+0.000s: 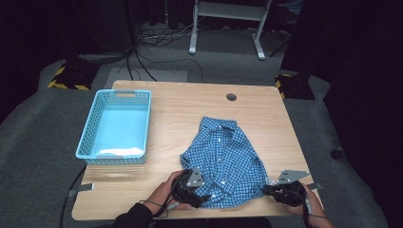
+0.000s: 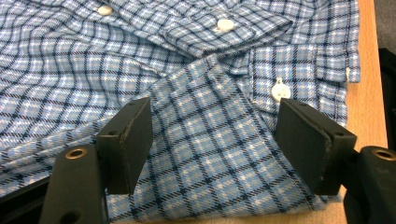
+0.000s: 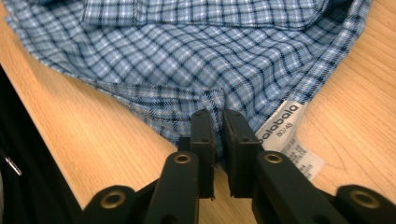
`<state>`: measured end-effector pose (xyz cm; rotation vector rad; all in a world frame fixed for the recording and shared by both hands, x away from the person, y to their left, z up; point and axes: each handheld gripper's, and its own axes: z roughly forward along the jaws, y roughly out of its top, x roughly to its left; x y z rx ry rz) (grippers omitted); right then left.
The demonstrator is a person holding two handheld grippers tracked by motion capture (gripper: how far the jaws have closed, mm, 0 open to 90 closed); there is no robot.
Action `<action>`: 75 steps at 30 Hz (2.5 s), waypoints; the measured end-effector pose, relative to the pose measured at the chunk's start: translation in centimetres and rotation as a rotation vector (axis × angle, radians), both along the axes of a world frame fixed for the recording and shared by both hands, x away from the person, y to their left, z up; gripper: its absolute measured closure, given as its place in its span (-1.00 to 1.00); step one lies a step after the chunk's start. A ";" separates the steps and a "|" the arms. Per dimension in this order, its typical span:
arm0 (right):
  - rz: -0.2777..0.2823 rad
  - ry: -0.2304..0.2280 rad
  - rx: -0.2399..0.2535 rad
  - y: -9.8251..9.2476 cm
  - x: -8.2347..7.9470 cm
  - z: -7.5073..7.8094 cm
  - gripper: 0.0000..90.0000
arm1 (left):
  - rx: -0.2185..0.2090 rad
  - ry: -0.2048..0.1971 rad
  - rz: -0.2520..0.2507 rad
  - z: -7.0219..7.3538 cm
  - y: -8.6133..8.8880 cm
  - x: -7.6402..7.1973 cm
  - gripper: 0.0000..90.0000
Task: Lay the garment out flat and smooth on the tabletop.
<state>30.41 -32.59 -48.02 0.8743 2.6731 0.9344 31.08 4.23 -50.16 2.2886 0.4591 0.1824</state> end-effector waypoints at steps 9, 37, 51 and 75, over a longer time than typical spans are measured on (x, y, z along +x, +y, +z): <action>-0.021 -0.035 -0.028 -1.5 -0.6 -0.3 0.57 | 0.002 0.005 0.001 0.0 -0.1 0.0 -0.39; -0.131 -0.047 0.003 -2.0 0.5 -0.6 0.10 | 0.061 -0.016 0.047 1.6 -2.7 2.5 -0.46; -0.122 -0.055 0.021 -1.8 0.4 -0.9 -0.04 | 0.172 -0.003 0.027 2.3 -3.6 2.8 0.57; -0.120 -0.065 0.032 -2.0 0.4 -1.0 -0.08 | 0.173 0.017 0.060 3.4 0.7 1.0 0.79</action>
